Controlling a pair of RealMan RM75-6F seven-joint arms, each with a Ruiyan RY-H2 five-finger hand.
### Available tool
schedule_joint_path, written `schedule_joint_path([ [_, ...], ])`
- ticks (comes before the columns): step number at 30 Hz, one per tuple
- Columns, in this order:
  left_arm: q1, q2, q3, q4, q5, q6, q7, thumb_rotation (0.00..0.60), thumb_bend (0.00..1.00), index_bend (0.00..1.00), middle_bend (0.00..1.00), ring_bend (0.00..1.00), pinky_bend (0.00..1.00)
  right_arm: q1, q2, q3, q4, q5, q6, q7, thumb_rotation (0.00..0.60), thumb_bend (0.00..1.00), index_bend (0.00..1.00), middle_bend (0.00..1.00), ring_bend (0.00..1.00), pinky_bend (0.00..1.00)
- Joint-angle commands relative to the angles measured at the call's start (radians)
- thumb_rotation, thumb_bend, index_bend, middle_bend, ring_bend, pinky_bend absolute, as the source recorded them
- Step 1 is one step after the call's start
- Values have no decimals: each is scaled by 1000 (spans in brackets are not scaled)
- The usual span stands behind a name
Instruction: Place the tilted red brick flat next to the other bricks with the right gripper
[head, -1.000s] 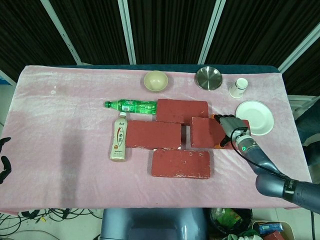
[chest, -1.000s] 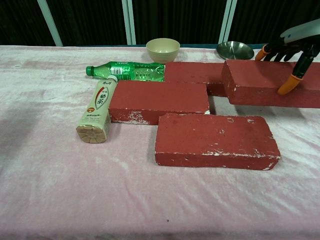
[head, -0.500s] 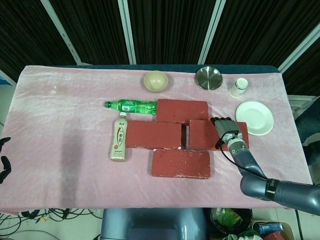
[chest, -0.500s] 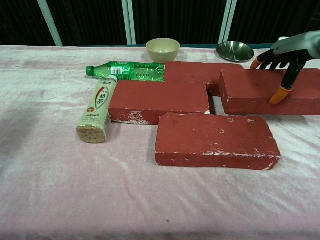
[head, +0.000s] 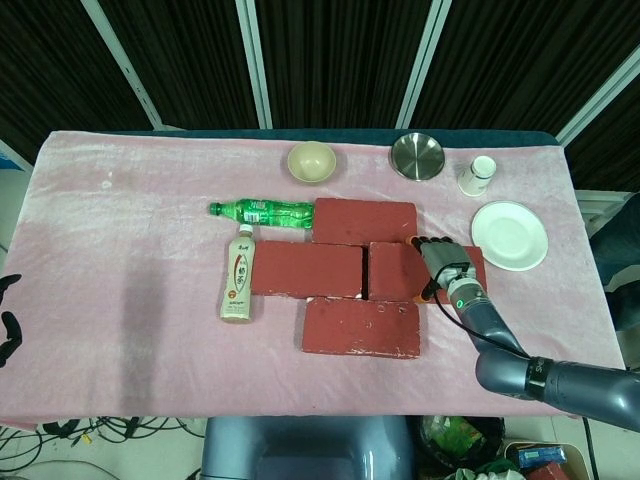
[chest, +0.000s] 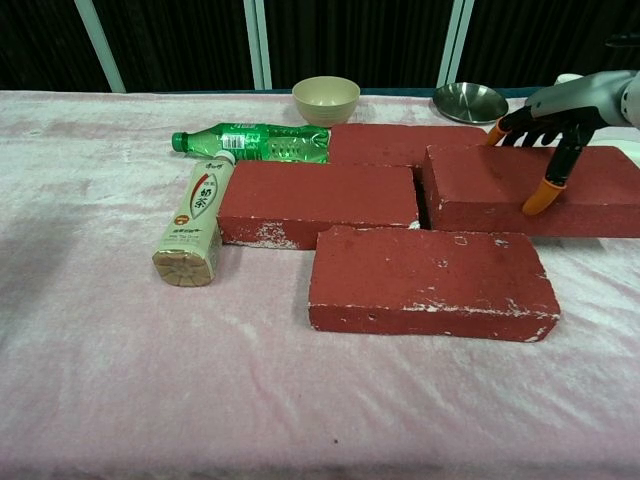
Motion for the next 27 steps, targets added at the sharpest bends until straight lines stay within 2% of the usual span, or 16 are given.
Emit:
schedule_joint_path([
  [1, 0, 0, 0, 0, 0, 0, 0, 600, 736, 213, 48, 0, 0, 0, -9, 5, 10, -2, 1, 2, 600, 92, 223, 307, 152, 80],
  [27, -2, 0, 0, 0, -3, -4, 2, 600, 736, 213, 48, 0, 0, 9, -57, 19, 53, 16, -15, -1, 600, 92, 223, 293, 152, 79],
])
